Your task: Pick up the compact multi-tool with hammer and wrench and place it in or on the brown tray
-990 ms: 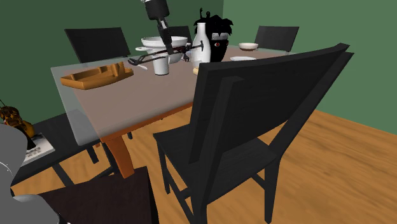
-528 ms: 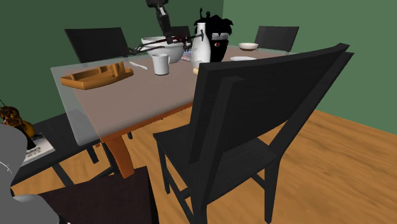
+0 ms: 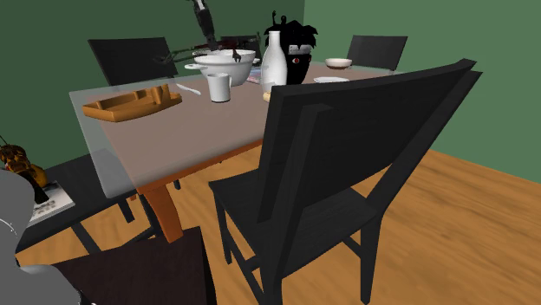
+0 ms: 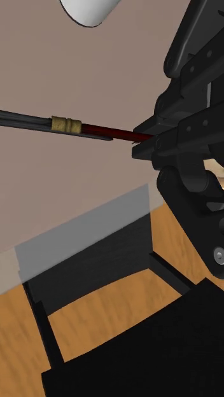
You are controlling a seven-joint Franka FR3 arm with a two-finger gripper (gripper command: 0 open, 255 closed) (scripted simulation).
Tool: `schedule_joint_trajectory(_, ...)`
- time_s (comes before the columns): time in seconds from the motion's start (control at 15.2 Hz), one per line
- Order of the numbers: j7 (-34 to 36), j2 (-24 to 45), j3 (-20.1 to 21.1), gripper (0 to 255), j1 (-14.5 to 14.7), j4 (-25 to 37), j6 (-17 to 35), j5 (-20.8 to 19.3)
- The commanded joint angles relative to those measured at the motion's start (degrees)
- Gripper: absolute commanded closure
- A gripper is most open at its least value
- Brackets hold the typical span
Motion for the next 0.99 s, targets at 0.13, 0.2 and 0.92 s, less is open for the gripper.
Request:
schedule_joint_trajectory(0.13, 5.19, -0.72, 3.03, 255, 2.40, 0.61, -2.24, 0.34)
schedule_joint_trajectory(0.2, 6.57, -0.60, 3.89, 255, 3.01, 1.02, -2.84, 0.24)
schedule_joint_trajectory(0.92, 25.79, 8.77, 15.65, 255, 13.08, 11.48, -11.88, -7.18)
